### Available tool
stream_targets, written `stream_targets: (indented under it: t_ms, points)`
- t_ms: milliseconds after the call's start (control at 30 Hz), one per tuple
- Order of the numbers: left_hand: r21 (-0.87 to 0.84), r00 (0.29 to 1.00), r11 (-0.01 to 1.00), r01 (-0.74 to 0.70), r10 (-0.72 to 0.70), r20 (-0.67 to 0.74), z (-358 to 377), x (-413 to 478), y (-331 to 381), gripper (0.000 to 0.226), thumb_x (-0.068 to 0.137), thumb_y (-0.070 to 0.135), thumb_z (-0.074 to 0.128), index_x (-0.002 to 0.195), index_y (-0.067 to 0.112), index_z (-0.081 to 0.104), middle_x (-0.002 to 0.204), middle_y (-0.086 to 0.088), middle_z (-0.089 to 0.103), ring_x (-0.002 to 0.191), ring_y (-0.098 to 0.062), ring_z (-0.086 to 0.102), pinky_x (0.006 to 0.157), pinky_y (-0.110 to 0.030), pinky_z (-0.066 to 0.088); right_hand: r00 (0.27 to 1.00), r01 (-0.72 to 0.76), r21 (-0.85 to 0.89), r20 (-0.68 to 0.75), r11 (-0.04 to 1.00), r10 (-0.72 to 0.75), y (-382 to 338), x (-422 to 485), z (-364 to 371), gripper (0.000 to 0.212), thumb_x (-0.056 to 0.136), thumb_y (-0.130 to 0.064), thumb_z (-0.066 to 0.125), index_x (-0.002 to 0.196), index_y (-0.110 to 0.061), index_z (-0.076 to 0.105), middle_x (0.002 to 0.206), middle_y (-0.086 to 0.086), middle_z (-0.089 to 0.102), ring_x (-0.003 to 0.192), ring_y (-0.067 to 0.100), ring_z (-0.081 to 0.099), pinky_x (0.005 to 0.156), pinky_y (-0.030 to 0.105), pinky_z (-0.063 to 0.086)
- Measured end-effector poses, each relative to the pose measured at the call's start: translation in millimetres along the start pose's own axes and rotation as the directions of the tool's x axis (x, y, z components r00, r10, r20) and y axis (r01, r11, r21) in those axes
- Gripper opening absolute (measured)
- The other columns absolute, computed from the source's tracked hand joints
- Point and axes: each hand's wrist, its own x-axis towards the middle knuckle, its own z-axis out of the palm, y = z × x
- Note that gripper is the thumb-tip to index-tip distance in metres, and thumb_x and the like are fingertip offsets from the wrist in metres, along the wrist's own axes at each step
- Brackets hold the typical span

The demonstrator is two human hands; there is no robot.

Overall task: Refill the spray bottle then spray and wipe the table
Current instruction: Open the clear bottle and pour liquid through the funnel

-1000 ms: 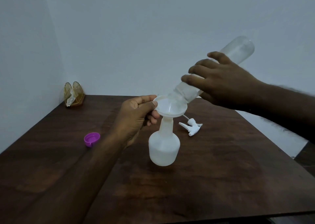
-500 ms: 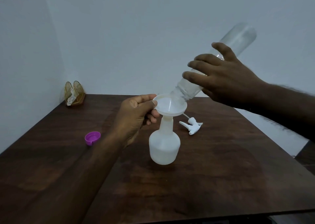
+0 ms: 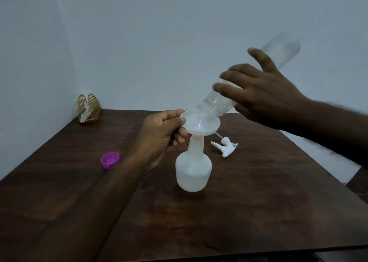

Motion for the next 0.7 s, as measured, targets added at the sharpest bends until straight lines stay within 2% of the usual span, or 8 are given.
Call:
stream_targets:
  t_ms: [367,700]
  points:
    - [-0.003,1.0,1.0,-0.007,0.007,0.009,-1.6,0.8,-2.2,0.018,0.092,0.01,0.062,0.109,0.011,0.067,0.06,-0.006,0.065,0.045,-0.011,0.054,0.043,-0.019,0.043,1.0,-0.013,-0.04,-0.011,0.999,0.013,2.1,-2.7,4.4,0.044,0.085,0.002,0.056,0.126,-0.011,0.057,0.123,0.017,0.061,0.117,0.035,0.058,0.113,0.064,0.017]
    - [-0.003,1.0,1.0,-0.004,0.004,0.013,-3.4,1.0,-4.1,0.019,0.092,0.011,0.062,0.11,0.012,0.067,0.061,-0.006,0.065,0.046,-0.011,0.055,0.043,-0.019,0.043,0.999,-0.002,-0.051,-0.038,0.999,0.0,0.5,-6.0,6.7,0.046,0.083,0.005,0.056,0.126,-0.012,0.057,0.126,0.016,0.061,0.12,0.035,0.056,0.113,0.062,0.022]
